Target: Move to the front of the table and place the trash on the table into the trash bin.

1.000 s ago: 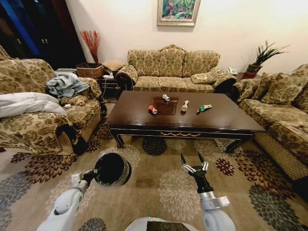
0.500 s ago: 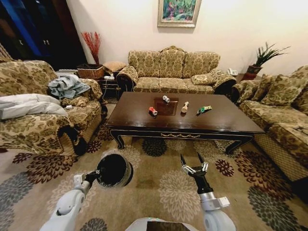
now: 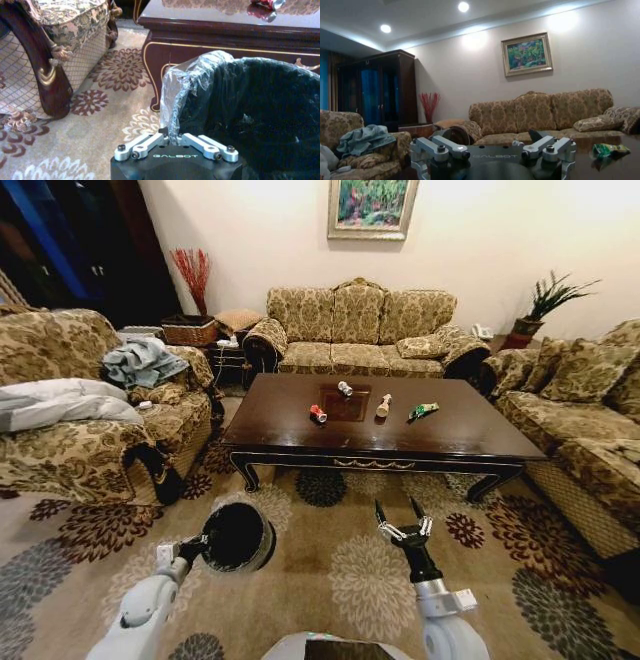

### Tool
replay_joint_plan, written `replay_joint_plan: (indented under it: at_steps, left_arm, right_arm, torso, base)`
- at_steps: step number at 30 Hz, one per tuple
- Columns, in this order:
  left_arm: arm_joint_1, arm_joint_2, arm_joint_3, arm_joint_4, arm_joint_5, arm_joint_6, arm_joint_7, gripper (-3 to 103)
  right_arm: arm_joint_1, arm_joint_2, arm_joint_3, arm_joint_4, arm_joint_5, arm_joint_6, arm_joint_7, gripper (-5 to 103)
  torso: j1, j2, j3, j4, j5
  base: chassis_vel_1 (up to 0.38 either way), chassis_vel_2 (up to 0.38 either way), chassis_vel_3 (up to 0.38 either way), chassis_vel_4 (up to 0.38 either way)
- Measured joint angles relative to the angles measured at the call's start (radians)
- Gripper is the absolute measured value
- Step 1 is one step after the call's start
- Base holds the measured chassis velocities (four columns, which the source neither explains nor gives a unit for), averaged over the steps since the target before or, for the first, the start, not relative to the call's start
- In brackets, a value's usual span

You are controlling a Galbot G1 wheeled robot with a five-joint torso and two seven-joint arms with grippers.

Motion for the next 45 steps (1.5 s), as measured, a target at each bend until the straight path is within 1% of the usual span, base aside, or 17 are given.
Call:
replay_joint_plan:
  at_steps: [3,6,8,13,14,15,19,20,23,25,28,29,31,33,35,45]
  left_arm:
    - [-0.005,-0.008,0.004,0.006,0.005,-0.006,0.000,2]
    - [-0.006,-0.006,0.004,0.011,0.004,-0.010,0.000,2]
    - [-0.007,-0.003,0.001,0.020,-0.001,-0.018,-0.001,2]
    - [-0.007,-0.006,0.000,0.024,-0.004,-0.025,-0.005,2]
    - [-0.007,-0.008,0.002,0.025,-0.008,-0.029,-0.016,2]
    - [-0.007,-0.008,0.002,0.025,-0.008,-0.029,-0.016,2]
    - [-0.008,-0.017,0.006,0.018,-0.028,-0.033,-0.050,2]
    - [-0.008,-0.017,0.006,0.018,-0.028,-0.033,-0.050,2]
    - [-0.001,-0.029,0.006,-0.012,-0.034,-0.033,-0.080,2]
    - [0.002,-0.038,0.006,-0.024,-0.036,-0.028,-0.087,2]
    - [-0.004,-0.068,0.006,-0.041,-0.039,-0.014,-0.112,2]
    - [-0.004,-0.068,0.006,-0.041,-0.039,-0.014,-0.112,2]
    - [-0.011,-0.082,0.004,-0.042,-0.053,-0.007,-0.138,2]
    - [-0.013,-0.085,0.004,-0.042,-0.057,-0.005,-0.145,2]
    - [-0.019,-0.096,0.003,-0.043,-0.076,-0.002,-0.170,2]
    - [-0.013,-0.105,0.007,-0.072,-0.080,-0.003,-0.170,2]
  right_arm:
    - [0.004,0.001,0.000,0.000,-0.002,0.000,0.000,100]
    - [0.005,0.000,0.000,0.000,-0.002,-0.002,0.000,100]
    - [0.008,0.000,0.001,-0.002,-0.002,-0.003,0.000,100]
    - [0.012,0.000,0.001,-0.007,-0.006,-0.003,0.000,100]
    - [0.012,0.001,0.000,-0.008,-0.007,-0.003,0.000,100]
    - [0.012,0.001,0.000,-0.008,-0.007,-0.003,0.000,100]
    - [0.016,0.004,-0.002,-0.013,-0.010,0.003,0.000,100]
    - [0.016,0.004,-0.002,-0.013,-0.010,0.003,0.000,100]
    - [0.021,0.004,-0.003,-0.022,-0.006,0.026,0.001,100]
    - [0.020,0.004,-0.003,-0.023,-0.004,0.027,0.001,100]
    - [0.016,0.002,-0.002,-0.019,0.000,0.008,0.002,100]
    - [0.016,0.002,-0.002,-0.019,0.000,0.008,0.002,100]
    - [0.017,0.000,-0.002,-0.016,0.002,0.000,0.002,100]
    - [0.018,0.000,-0.002,-0.015,0.002,0.000,0.002,100]
    - [0.020,0.000,-0.002,-0.014,0.003,-0.002,0.002,100]
    - [0.027,0.000,0.000,-0.016,0.006,0.001,0.003,100]
  torso:
    - [0.009,0.021,0.011,-0.0001,0.0000]
    - [0.014,0.030,0.016,-0.0001,0.0003]
    - [0.022,0.047,0.025,0.0001,0.0002]
    - [0.030,0.066,0.036,0.0000,0.0001]
    - [0.034,0.075,0.041,0.0000,0.0001]
    - [0.034,0.075,0.041,0.0000,0.0001]
    - [0.043,0.095,0.052,0.0000,0.0001]
    - [0.043,0.095,0.052,0.0000,0.0001]
    - [0.044,0.097,0.053,0.0001,0.0004]
    - [0.044,0.097,0.053,0.0002,0.0003]
    - [0.044,0.096,0.052,0.0000,0.0001]
    - [0.044,0.096,0.052,0.0000,0.0001]
    - [0.043,0.095,0.052,0.0000,0.0003]
    - [0.043,0.095,0.051,0.0000,0.0004]
    - [0.042,0.093,0.050,0.0001,0.0001]
    - [0.041,0.089,0.048,0.0002,0.0000]
  base:
    - [0.000,0.000,0.000,0.000]
    - [0.000,0.000,0.000,0.000]
    - [0.000,0.000,0.000,0.000]
    - [0.000,0.000,0.000,0.000]
    - [0.000,0.000,0.000,0.000]
    - [0.000,0.000,0.000,0.000]
    - [0.000,0.000,0.000,0.000]
    - [0.000,0.000,0.000,0.000]
    - [0.000,0.000,0.000,0.000]
    - [0.000,0.000,0.000,0.000]
    - [0.000,0.000,0.000,0.000]
    - [0.000,0.000,0.000,0.000]
    - [0.000,0.000,0.000,0.000]
    - [0.000,0.000,0.000,0.000]
    - [0.000,0.000,0.000,0.000]
    - [-0.079,-0.077,0.093,0.085]
